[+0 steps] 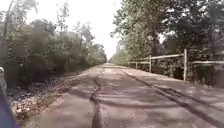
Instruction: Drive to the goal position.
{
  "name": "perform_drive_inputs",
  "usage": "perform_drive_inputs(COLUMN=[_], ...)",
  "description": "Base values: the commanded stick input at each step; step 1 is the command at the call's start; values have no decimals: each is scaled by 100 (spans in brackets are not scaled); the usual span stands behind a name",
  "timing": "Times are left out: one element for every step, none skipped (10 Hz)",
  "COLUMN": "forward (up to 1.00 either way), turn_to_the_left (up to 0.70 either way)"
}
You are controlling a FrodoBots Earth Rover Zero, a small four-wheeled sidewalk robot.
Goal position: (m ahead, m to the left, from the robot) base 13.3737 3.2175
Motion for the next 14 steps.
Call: perform_drive_inputs(forward=[70, 70, 70, 70, 70, 70, 70, 70, 70, 70, 70, 70, 70, 70], turn_to_the_left=[0, 0, 0, 0, 0, 0, 0, 0, 0, 0, 0, 0, 0, 0])
